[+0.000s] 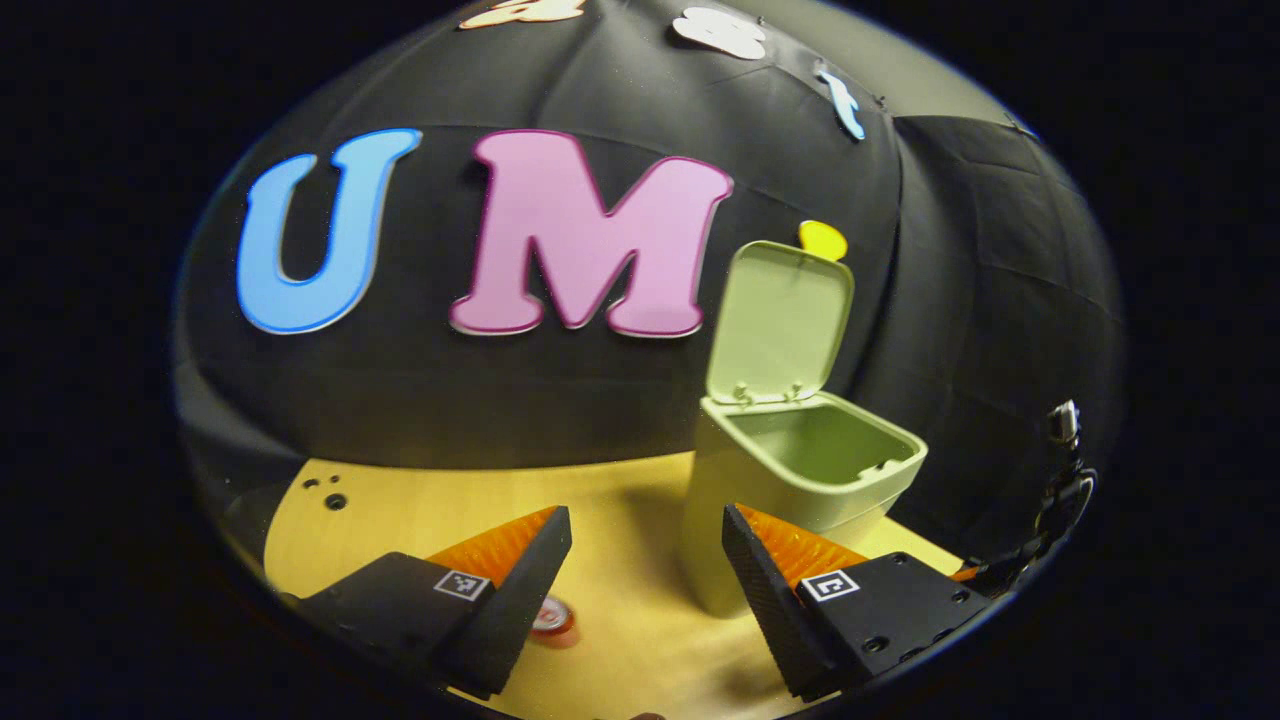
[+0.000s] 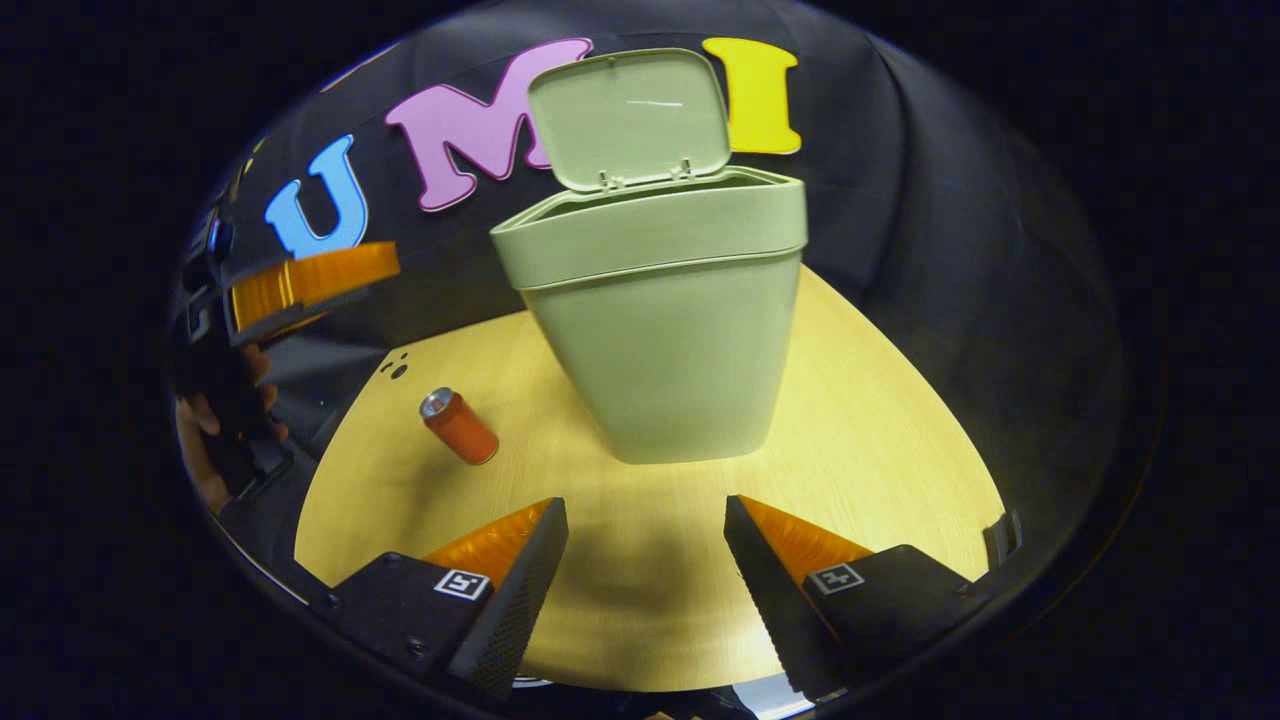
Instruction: Press the lid of the desktop garbage bin to open it, pick up the crumpled paper on the desktop and throw it into the bin, then pick up the pop can on the desktop and drop it into the bin, and finally close the garbage bin lid.
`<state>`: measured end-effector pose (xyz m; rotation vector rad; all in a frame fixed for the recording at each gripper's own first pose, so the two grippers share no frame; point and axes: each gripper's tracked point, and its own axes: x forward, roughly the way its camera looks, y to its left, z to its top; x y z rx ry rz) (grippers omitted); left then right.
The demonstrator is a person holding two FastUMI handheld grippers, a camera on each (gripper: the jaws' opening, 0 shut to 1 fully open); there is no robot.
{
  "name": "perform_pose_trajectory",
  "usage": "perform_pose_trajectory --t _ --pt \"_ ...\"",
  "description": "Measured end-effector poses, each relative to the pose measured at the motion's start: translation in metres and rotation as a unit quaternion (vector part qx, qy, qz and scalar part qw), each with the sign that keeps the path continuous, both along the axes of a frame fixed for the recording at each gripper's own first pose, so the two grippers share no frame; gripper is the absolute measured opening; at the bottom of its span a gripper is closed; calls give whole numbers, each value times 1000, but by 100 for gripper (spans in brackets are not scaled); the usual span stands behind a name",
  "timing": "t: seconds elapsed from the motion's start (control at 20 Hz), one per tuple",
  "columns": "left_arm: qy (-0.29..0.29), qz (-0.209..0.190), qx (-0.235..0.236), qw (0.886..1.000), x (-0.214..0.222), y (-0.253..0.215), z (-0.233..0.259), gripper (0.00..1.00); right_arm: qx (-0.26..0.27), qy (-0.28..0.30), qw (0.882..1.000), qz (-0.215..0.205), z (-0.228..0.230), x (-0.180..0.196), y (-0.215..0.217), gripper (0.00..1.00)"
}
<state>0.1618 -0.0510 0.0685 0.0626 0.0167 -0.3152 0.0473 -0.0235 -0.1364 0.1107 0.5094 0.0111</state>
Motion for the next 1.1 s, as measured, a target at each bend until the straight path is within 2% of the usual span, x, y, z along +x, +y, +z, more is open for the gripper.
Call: perform_pose_trajectory --t 0.3,0.55,0.75,0.8,1.1 --pt "45 97 -32 994 -50 110 -50 97 -27 15 998 63 -19 15 60 99" --pt "83 165 -78 980 -96 176 -93 97 -39 23 992 117 -26 38 118 99" --pt "107 213 -102 966 -126 214 -123 96 -58 17 987 147 -27 70 153 99" --pt "110 223 -105 963 -132 222 -128 99 -59 17 986 152 -29 78 162 99" --pt "127 275 -115 946 -162 248 -152 96 -76 31 980 178 -49 116 199 99"
